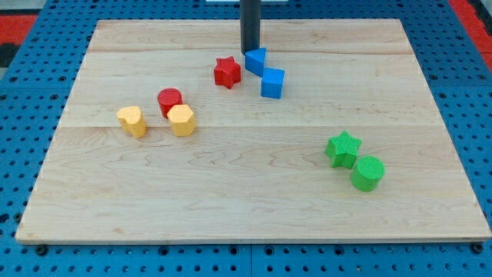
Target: Push the red circle closer to the red star
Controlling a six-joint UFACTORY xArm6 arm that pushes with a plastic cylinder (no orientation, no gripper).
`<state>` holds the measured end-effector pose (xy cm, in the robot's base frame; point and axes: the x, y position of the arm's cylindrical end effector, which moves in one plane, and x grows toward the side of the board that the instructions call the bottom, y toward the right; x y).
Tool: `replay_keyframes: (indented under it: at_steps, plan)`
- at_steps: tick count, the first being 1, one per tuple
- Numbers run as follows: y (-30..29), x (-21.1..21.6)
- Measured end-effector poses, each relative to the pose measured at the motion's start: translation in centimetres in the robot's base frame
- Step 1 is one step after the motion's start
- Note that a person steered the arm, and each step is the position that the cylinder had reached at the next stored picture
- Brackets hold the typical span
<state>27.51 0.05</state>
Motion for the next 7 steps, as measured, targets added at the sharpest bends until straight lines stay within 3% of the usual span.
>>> replay_keyframes:
  at_steps: [2, 5, 7]
  plan:
    - [-10.4, -0.9]
    - [-13.2, 9.6]
    - [-19.6, 9.9]
